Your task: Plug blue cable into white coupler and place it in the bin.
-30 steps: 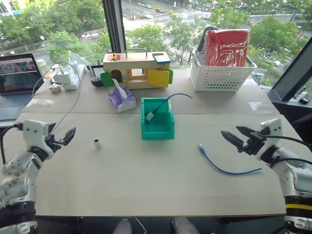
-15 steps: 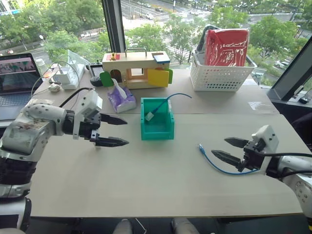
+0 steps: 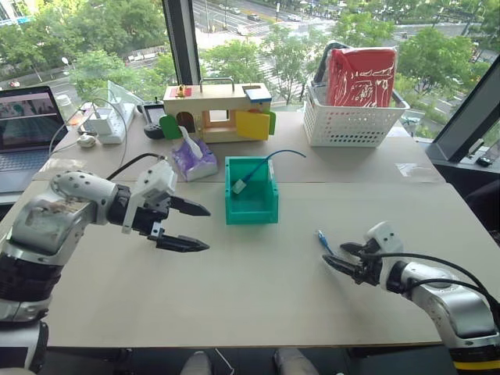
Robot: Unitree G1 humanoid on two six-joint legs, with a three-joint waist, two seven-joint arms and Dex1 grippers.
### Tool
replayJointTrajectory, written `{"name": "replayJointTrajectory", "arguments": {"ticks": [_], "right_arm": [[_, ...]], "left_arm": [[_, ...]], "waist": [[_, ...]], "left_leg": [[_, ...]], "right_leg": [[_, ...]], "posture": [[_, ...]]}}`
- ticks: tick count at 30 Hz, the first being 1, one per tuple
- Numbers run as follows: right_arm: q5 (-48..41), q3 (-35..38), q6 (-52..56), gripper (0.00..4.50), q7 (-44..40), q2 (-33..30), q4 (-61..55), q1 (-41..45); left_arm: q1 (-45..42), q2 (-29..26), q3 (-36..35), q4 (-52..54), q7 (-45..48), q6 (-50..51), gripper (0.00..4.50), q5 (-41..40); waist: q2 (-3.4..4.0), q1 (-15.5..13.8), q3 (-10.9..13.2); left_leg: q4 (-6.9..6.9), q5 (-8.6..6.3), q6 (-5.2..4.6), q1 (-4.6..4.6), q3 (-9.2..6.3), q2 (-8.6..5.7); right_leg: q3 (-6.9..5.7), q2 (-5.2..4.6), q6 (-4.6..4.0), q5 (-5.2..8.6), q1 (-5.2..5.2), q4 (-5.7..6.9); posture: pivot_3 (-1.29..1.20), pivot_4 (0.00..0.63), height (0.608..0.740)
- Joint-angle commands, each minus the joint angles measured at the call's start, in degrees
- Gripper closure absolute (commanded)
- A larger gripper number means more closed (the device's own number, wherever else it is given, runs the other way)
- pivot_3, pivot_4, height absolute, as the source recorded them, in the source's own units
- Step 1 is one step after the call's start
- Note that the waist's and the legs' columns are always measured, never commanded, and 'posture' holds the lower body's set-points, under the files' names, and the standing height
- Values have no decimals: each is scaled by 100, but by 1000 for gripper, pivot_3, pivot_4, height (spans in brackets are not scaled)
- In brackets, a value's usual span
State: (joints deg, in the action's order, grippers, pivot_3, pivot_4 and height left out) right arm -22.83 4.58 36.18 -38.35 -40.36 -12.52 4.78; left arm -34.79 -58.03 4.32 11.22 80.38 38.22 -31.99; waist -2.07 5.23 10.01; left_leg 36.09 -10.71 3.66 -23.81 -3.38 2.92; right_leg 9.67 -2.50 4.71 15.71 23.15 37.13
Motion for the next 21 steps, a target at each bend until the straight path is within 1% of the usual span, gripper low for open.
{"name": "replayJointTrajectory", "arguments": {"ticks": [1,4,5,6,7,8,10,13,15,17,19,21], "right_arm": [[4,-132,-113,2510,-352,-64,4,-195],[693,-711,-882,3487,-825,-511,129,-427],[799,-784,-1032,3870,-879,-564,178,-432],[817,-793,-1113,4126,-928,-580,207,-395],[804,-782,-1179,4474,-995,-587,209,-343],[799,-780,-1230,4474,-1085,-604,194,-283],[822,-1022,-1310,4474,-1485,-729,-75,-96],[601,-1406,-1217,4474,-1954,-676,-601,158],[575,-1708,-1067,4474,-2227,-626,-813,508],[722,-2002,-1124,4474,-2513,-591,-746,946],[879,-2260,-1332,4474,-2826,-543,-430,1411],[1191,-2598,-1777,4474,-3181,-498,16,1861]], "left_arm": [[166,-249,-387,285,44,106,384,-183],[248,-318,-457,309,105,207,384,-289],[263,-328,-486,308,101,228,384,-316],[272,-330,-511,306,86,251,384,-338],[286,-336,-529,306,77,266,384,-347],[301,-348,-534,312,74,265,384,-342],[418,-403,-539,385,169,210,384,-351],[574,-465,-611,596,271,349,384,-568],[662,-503,-645,699,258,376,384,-616],[706,-519,-651,753,224,395,384,-627],[729,-524,-638,788,196,405,384,-640],[748,-533,-610,845,178,439,384,-656]], "waist": [[-1,-2,0],[-2,-6,-1],[-9,-9,-5],[-16,-14,-9],[-18,-18,-10],[-18,-18,-10],[-19,0,-9],[-21,38,-8],[-20,52,-7],[-20,43,-2],[-18,32,6],[-22,27,8]], "left_leg": [[-2,0,0,0,-1,1],[-3,0,0,0,0,0],[-3,0,0,0,1,0],[-4,0,0,2,0,0],[-5,0,0,3,0,1],[-4,0,0,4,0,1],[-3,0,0,4,0,1],[-6,0,0,5,-1,5],[-9,0,0,5,0,6],[-6,0,0,3,0,6],[3,0,0,0,1,5],[13,0,0,-2,1,5]], "right_leg": [[0,1,0,0,0,-1],[0,-1,1,1,0,-2],[0,-1,2,2,-1,-3],[-1,0,2,3,-1,-3],[-2,0,1,3,-2,-3],[-2,0,1,3,-3,-3],[-2,0,1,3,-3,-2],[-2,4,-1,4,-1,1],[-2,5,-3,5,2,4],[-2,5,-3,5,3,4],[-2,3,-1,3,2,4],[-2,2,2,2,1,3]], "posture": [[0,150,740],[0,150,740],[0,150,740],[0,150,740],[0,150,740],[0,150,740],[0,150,740],[0,150,740],[0,150,740],[0,150,740],[0,150,740],[0,150,740]]}}
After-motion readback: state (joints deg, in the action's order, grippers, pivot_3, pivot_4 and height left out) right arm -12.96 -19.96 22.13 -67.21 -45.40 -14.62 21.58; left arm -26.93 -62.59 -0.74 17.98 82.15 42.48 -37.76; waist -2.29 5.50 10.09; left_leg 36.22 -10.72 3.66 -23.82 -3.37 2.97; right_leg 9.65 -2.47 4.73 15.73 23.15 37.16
